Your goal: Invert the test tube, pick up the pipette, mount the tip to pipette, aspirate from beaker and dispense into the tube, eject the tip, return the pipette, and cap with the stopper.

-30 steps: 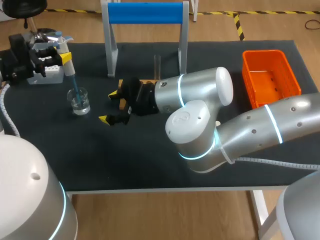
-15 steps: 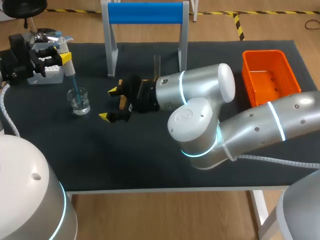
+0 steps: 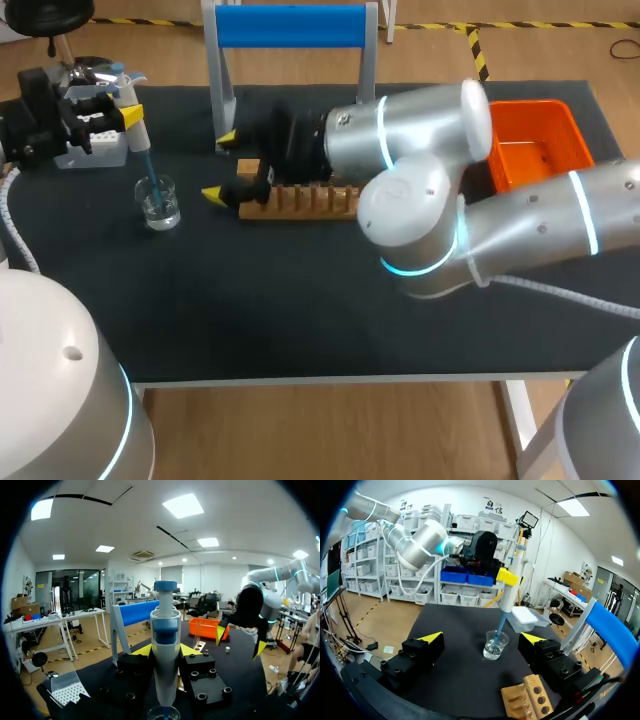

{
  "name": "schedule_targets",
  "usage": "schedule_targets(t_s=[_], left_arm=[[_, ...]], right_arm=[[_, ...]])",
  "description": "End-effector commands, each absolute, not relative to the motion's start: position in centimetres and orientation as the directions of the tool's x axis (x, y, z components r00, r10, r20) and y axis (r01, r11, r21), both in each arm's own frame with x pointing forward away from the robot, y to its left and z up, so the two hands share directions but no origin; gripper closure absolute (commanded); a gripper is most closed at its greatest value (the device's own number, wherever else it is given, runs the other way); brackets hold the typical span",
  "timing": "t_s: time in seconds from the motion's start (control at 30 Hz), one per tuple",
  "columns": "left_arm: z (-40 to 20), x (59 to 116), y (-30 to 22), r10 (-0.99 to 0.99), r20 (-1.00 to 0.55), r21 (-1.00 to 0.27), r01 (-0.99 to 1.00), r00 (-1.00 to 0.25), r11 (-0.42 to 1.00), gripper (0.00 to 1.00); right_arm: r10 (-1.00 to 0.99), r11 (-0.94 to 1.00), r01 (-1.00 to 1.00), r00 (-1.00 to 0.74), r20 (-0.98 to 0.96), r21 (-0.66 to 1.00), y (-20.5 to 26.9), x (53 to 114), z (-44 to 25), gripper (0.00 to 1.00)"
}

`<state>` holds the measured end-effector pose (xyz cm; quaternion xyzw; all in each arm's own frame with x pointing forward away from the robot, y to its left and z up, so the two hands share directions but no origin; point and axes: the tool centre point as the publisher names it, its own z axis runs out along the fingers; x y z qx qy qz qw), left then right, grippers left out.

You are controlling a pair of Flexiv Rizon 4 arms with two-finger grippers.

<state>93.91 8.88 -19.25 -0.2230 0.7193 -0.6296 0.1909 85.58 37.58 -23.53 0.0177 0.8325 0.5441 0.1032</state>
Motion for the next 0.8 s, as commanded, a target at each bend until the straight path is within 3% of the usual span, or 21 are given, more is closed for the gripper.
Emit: schedule_targets(t_s=[0.03,0.4,0.8], left_arm=[[-19.3,93.9,8.9,-0.560,0.005,-0.991,-0.078,-0.828,0.107,1.00],[-19.3,93.9,8.9,-0.560,0.005,-0.991,-0.078,-0.828,0.107,1.00],[-19.3,93.9,8.9,-0.560,0.005,-0.991,-0.078,-0.828,0.107,1.00]], right_arm=[[-0.028,0.513,-0.073,-0.997,-0.069,0.855,33.7,85.7,-19.7,0.00],[-0.123,0.471,-0.095,-0.992,-0.042,0.877,33.3,88.9,-14.9,0.00],[-0.294,0.431,-0.146,-0.956,-0.015,0.891,36.0,90.2,-12.3,0.00]])
